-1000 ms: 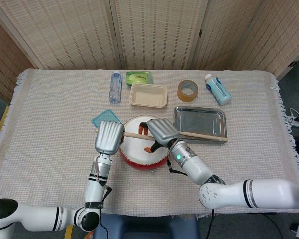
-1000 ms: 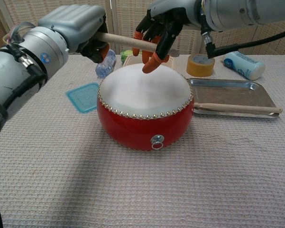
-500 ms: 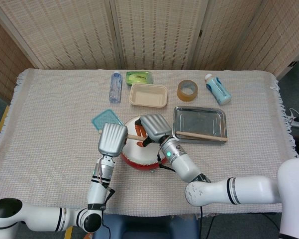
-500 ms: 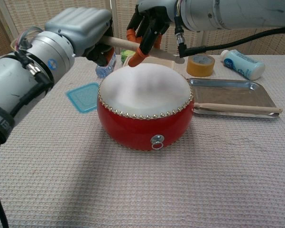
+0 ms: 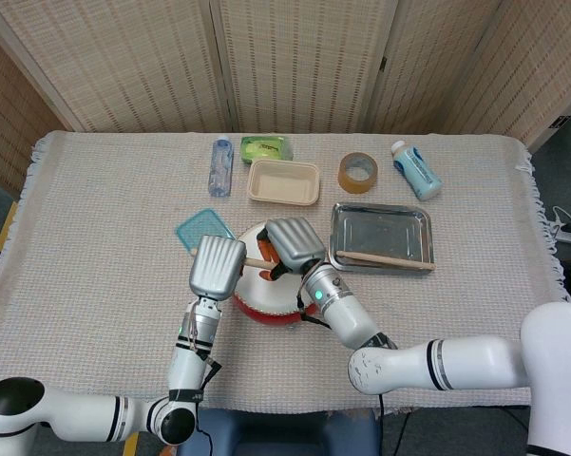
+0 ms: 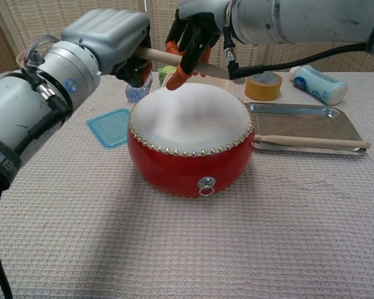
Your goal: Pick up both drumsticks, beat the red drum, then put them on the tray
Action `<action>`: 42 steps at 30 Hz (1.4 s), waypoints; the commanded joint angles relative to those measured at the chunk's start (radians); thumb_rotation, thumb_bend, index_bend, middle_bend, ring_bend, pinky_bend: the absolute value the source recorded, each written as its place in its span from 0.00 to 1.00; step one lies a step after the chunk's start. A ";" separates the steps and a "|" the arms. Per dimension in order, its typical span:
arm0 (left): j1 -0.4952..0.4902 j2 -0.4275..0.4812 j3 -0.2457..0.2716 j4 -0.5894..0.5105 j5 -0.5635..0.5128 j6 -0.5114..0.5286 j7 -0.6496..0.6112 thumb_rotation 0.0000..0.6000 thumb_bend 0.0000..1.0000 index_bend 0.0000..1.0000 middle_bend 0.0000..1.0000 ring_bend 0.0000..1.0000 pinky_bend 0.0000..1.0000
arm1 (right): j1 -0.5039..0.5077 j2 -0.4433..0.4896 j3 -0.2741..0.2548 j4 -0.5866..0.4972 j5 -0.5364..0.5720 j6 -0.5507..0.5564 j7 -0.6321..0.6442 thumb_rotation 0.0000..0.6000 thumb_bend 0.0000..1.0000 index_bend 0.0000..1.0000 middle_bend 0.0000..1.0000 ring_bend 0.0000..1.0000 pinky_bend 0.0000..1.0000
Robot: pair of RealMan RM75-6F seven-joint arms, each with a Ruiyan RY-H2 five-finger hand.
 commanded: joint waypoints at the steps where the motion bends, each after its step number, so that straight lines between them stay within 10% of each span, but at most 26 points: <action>1: 0.000 -0.001 0.003 0.000 0.005 0.001 0.000 1.00 0.66 1.00 1.00 0.99 1.00 | -0.001 -0.013 0.006 0.009 0.000 0.015 -0.002 1.00 0.09 0.79 0.77 0.60 0.54; 9: 0.000 0.002 0.014 0.002 0.018 -0.005 0.005 1.00 0.57 0.79 0.97 0.92 1.00 | -0.008 -0.031 0.010 0.015 -0.002 0.044 -0.023 1.00 0.09 0.84 0.79 0.63 0.55; 18: -0.001 0.009 0.018 0.004 0.042 -0.007 0.005 1.00 0.50 0.42 0.67 0.65 0.98 | -0.011 -0.036 0.002 0.013 0.002 0.057 -0.066 1.00 0.09 0.89 0.81 0.66 0.56; 30: 0.000 0.025 0.019 -0.007 0.045 -0.030 -0.006 1.00 0.45 0.09 0.19 0.13 0.38 | -0.013 -0.033 -0.006 0.007 0.015 0.072 -0.128 1.00 0.09 0.91 0.82 0.68 0.56; 42: 0.011 0.036 0.005 -0.010 0.029 -0.035 -0.035 1.00 0.45 0.00 0.07 0.00 0.19 | -0.038 0.005 -0.017 -0.018 0.006 0.059 -0.143 1.00 0.09 0.93 0.82 0.68 0.56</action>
